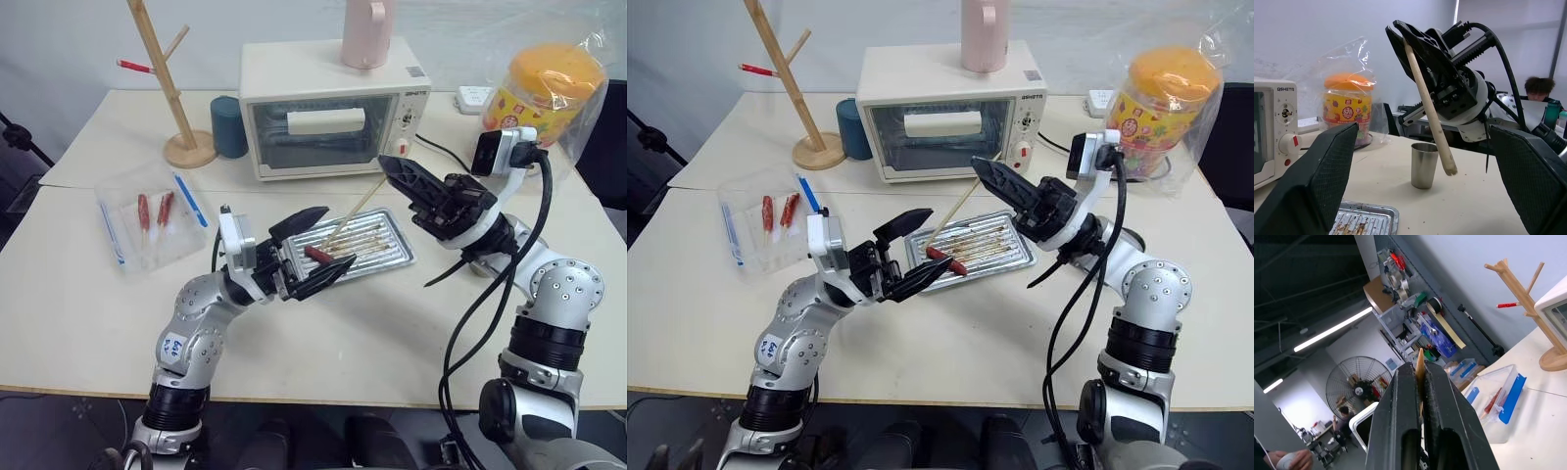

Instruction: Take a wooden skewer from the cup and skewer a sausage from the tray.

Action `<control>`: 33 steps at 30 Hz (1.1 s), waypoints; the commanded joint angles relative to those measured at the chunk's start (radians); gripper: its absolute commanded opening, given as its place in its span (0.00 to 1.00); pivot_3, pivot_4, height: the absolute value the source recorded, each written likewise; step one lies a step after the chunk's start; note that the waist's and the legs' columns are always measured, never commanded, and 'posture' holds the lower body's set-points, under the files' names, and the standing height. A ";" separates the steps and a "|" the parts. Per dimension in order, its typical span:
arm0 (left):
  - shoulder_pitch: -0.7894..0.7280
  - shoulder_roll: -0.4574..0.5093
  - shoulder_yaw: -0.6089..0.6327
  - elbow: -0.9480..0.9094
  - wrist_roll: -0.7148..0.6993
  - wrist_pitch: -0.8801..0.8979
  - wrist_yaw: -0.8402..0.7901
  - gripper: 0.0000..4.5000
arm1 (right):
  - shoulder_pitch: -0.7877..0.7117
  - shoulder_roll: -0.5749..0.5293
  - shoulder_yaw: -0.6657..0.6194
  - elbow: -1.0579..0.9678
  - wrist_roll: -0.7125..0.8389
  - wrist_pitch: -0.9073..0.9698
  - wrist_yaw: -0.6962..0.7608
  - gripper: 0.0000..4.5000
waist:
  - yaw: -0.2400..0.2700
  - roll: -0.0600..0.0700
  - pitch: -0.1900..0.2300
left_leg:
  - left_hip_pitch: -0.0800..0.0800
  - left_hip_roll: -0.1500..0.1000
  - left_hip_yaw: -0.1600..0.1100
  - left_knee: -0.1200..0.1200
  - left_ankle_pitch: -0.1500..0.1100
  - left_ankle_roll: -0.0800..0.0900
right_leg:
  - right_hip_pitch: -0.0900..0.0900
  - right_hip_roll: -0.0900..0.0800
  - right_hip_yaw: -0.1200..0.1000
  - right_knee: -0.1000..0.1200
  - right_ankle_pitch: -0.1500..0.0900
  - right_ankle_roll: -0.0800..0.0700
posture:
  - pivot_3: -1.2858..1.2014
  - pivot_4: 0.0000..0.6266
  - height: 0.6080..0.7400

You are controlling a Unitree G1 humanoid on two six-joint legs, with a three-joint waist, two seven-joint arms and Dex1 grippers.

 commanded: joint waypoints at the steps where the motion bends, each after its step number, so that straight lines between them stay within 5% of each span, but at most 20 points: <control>1: -0.018 -0.016 -0.005 -0.018 0.008 -0.026 0.013 0.88 | 0.018 0.018 0.019 -0.062 0.032 -0.038 -0.018 0.01 | 0.000 0.000 0.000 | 0.000 0.000 0.000 0.000 0.000 0.000 | 0.000 0.000 0.000 0.000 0.000 0.000 | 0.52 0.24 1.00; 17: -0.010 -0.050 -0.010 -0.029 0.016 -0.036 0.069 0.01 | 0.132 0.037 0.081 -0.101 0.047 -0.120 -0.082 0.01 | 0.001 0.000 0.000 | 0.000 0.000 0.000 0.000 0.000 0.000 | 0.000 0.000 0.000 0.000 0.000 0.000 | 0.52 0.24 1.00; 22: -0.007 -0.045 0.002 -0.035 0.012 -0.025 0.094 0.01 | 0.144 0.047 0.064 -0.105 0.117 -0.134 -0.130 0.01 | 0.001 0.000 0.000 | 0.000 0.000 0.000 0.000 0.000 0.000 | 0.000 0.000 0.000 0.000 0.000 0.000 | 0.52 0.24 1.00; 33: 0.172 0.247 0.229 0.008 -0.039 0.029 -0.030 0.00 | 0.376 -0.286 -0.027 -0.178 -0.214 -0.321 0.102 0.61 | 0.003 0.000 0.000 | 0.000 0.000 0.000 -0.002 -0.001 0.001 | 0.000 0.000 0.001 -0.002 0.000 0.000 | 0.52 0.24 1.00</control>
